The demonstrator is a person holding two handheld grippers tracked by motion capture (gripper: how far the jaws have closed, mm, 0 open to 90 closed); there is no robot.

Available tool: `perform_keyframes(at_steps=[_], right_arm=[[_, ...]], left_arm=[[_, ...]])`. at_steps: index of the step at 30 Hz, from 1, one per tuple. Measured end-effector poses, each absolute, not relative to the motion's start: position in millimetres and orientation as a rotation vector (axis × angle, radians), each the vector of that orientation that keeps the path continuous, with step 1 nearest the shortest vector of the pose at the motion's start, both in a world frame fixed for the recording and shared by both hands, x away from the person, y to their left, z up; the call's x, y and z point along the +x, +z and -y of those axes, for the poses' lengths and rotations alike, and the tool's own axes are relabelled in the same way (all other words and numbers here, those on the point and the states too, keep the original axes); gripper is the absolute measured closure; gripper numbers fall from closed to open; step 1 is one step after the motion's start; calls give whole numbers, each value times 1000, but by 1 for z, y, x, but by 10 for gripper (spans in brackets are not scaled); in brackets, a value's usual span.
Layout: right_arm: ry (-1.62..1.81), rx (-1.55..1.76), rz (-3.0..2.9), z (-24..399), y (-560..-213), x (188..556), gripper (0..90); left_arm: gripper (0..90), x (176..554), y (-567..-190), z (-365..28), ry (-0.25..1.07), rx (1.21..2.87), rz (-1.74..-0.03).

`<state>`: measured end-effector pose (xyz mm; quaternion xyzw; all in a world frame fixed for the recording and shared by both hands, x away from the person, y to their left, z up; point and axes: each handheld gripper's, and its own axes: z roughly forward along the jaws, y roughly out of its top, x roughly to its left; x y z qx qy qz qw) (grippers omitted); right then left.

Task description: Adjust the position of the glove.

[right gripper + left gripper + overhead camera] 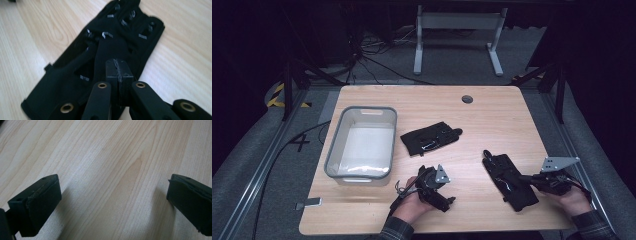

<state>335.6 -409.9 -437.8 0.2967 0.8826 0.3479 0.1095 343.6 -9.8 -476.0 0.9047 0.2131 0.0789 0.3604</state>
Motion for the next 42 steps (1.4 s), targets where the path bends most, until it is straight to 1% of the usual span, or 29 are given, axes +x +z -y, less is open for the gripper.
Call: perform_keyframes(at_steps=[8,21,26,30,32,34,35,37,40,41,42], right_arm=[[1008,871,-2633,415,-444,324,899],[1033,714,-2721,382,-446,314,899],[1044,714,-2703,383,-444,316,892],[1065,760,-2638,390,-437,323,851],[1061,783,-2601,393,-435,330,804],[1050,813,-2564,396,-433,338,731],[1047,832,-2542,398,-432,343,677],[1036,889,-2496,403,-433,354,616],[1043,960,-2453,411,-434,369,547],[1043,960,-2453,411,-434,369,547],[1045,992,-2434,414,-434,375,518]], left_arm=[[0,344,-476,10,204,2332,-549],[0,344,-476,10,203,2331,-549],[0,344,-476,10,203,2332,-549],[0,344,-476,10,203,2332,-548],[0,344,-476,10,203,2332,-549],[0,344,-476,10,203,2331,-549],[0,344,-476,10,203,2332,-548],[0,344,-476,10,203,2331,-549],[0,344,-476,10,203,2332,-549],[0,344,-476,10,203,2332,-549],[0,344,-476,10,203,2332,-549]])
